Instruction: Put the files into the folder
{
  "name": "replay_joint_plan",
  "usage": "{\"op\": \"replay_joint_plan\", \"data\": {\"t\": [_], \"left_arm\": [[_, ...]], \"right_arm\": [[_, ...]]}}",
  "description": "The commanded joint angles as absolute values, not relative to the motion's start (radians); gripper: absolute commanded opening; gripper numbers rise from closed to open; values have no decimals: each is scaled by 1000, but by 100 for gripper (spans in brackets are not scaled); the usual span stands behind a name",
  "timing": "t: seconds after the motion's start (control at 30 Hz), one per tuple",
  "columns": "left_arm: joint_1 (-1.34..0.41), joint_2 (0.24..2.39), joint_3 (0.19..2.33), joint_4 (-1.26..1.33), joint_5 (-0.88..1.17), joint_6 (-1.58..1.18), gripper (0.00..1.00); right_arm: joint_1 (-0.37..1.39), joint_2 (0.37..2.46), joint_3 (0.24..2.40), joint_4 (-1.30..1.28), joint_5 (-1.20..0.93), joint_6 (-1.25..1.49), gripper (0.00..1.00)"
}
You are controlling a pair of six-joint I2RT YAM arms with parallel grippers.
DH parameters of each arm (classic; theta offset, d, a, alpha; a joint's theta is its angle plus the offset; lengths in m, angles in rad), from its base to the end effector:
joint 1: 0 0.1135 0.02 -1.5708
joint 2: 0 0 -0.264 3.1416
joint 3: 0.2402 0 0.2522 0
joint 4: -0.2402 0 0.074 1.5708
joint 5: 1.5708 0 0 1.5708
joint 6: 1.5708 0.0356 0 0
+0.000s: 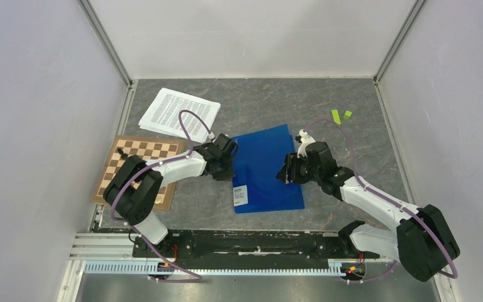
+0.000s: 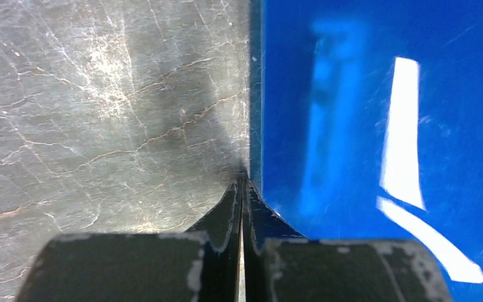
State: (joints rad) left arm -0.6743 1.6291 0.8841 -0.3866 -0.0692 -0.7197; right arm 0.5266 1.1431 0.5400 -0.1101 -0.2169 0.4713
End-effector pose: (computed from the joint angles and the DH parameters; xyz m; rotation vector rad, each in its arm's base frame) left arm 0.2380 -0.1871 0.1560 -0.0834 2.7422 -0.3203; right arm 0.1937 0.1215 0.1930 -0.1843 2.3770 0.7486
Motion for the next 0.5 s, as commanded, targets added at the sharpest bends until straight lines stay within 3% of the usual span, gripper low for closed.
{"op": "replay_joint_plan", "data": {"t": [0.0, 0.1, 0.13, 0.23, 0.47], "left_arm": [[-672, 1613, 932, -444, -77, -695, 7], [-668, 1545, 1013, -508, -72, -695, 26], [-664, 1524, 1044, -526, -68, -695, 36], [-645, 1490, 1173, -577, -40, -696, 59], [-632, 1597, 1566, -678, -27, -699, 69]], "right_arm": [[535, 1106, 602, -94, -229, 481, 36], [546, 1094, 626, -114, -218, 473, 16], [554, 1090, 636, -122, -209, 470, 12], [586, 1081, 670, -143, -176, 457, 8], [679, 1090, 779, -210, -70, 431, 8]]}}
